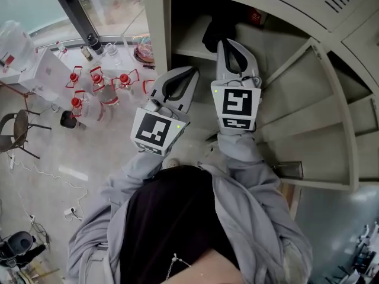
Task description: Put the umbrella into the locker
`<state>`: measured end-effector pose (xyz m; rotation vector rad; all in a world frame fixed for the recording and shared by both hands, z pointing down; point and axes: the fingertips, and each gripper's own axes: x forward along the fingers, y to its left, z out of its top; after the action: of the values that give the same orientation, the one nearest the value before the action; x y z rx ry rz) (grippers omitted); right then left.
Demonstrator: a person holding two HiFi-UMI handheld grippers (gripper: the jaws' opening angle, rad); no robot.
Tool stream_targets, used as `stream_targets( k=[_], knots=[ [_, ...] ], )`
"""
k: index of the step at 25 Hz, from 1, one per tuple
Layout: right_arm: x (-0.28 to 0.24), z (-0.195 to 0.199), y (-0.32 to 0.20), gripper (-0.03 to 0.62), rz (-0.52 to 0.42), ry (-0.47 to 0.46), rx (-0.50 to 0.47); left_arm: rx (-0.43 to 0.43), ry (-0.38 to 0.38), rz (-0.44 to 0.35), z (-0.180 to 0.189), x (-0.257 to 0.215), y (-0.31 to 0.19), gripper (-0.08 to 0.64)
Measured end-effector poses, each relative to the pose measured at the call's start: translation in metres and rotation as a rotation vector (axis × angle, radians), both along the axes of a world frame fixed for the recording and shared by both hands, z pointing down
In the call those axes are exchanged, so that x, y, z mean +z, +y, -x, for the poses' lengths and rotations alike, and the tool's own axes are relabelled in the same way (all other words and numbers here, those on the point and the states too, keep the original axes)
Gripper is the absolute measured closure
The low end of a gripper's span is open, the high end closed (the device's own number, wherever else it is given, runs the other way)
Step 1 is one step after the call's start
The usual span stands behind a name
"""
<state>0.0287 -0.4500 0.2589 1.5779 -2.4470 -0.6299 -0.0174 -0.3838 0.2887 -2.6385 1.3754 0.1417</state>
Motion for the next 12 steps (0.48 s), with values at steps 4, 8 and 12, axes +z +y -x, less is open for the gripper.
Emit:
stream_targets(
  k=[4,8,12],
  knots=[
    [-0.003,-0.008,0.025,0.588,0.017,-0.115,-0.016,-0.006,0.068,0.038,0.004,-0.001,0.005,0.554],
    [0.014,-0.03,0.05,0.588,0.101,-0.268,-0.023,-0.018,0.126,0.072,0.011,0.005,0.011,0.554],
    [0.041,-0.053,0.076,0.589,0.132,-0.31,0.037,-0.051,0.118,0.076,0.012,0.018,0.017,0.554]
  ],
)
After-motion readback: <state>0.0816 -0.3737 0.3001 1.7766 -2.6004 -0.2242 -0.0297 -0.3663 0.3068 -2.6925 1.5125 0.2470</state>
